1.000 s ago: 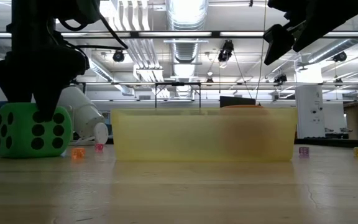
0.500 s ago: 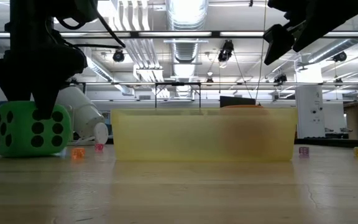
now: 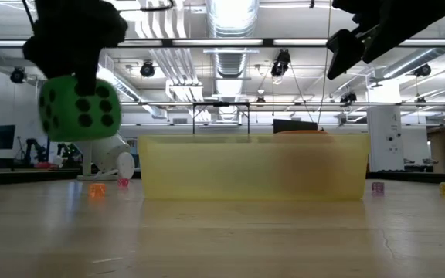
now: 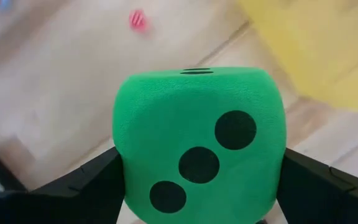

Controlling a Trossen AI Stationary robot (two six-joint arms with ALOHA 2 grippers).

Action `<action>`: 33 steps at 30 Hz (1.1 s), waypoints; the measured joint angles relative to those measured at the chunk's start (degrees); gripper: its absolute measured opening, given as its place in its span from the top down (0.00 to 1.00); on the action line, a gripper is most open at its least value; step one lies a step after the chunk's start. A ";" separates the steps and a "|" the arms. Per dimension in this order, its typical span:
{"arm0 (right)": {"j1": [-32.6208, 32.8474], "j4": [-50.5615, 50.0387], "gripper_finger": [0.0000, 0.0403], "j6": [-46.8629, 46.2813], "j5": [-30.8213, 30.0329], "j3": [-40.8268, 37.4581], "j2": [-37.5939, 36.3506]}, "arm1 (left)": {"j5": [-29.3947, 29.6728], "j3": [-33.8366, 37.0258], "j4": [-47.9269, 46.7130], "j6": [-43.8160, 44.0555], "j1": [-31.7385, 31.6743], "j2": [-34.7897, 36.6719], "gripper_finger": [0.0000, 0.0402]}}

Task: Pick & Place Dice
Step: Put the top big green dice into the yellow bin

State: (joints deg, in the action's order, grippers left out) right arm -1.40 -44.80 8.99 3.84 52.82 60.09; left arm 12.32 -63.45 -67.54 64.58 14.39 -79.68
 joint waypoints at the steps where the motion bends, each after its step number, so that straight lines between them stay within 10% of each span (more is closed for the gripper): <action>1: -0.01 0.06 0.01 0.00 0.01 0.00 -0.01 | 0.89 -0.98 0.09 -1.74 -0.20 0.00 0.17; 33: -0.01 0.64 0.01 0.00 0.00 0.00 -0.01 | 4.20 -25.47 15.24 -63.14 -11.39 -24.66 0.16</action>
State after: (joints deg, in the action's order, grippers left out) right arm -1.41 -44.16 8.99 3.85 52.82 60.09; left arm 16.52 -88.92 -52.29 1.45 3.00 -104.34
